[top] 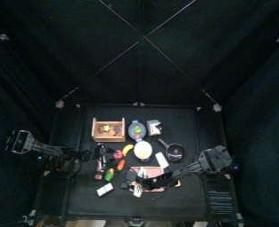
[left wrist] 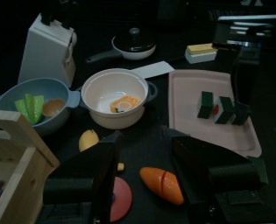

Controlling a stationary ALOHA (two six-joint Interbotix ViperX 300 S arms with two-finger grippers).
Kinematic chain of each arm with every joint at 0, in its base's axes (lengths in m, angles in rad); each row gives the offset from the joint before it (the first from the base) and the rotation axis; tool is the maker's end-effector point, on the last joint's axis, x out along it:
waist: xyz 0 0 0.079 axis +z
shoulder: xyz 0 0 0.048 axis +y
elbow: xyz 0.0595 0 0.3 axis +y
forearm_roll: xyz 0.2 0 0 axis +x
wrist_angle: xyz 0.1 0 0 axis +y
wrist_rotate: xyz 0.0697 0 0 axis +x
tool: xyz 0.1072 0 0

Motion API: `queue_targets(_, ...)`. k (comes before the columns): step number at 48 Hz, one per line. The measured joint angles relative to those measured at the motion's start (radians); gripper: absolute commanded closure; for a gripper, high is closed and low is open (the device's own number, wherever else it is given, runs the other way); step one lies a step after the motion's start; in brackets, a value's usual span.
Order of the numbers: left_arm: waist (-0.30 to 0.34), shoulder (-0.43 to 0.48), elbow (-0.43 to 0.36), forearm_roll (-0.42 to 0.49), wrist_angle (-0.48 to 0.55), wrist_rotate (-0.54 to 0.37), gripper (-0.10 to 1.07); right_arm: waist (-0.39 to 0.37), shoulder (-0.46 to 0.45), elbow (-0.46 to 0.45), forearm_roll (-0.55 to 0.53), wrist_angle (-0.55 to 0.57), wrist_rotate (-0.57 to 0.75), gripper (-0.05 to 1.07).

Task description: Grab sushi piece

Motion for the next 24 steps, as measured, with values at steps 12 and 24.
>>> queue_targets(12,0.006,0.0,-0.002,0.0,0.0,0.0,0.18,0.0,-0.115,0.133,0.023,0.051,0.0,0.21)
queue_targets(24,0.008,0.0,0.002,0.0,0.0,0.0,0.18,-0.002,-0.153,0.253,0.02,0.058,0.0,0.21)
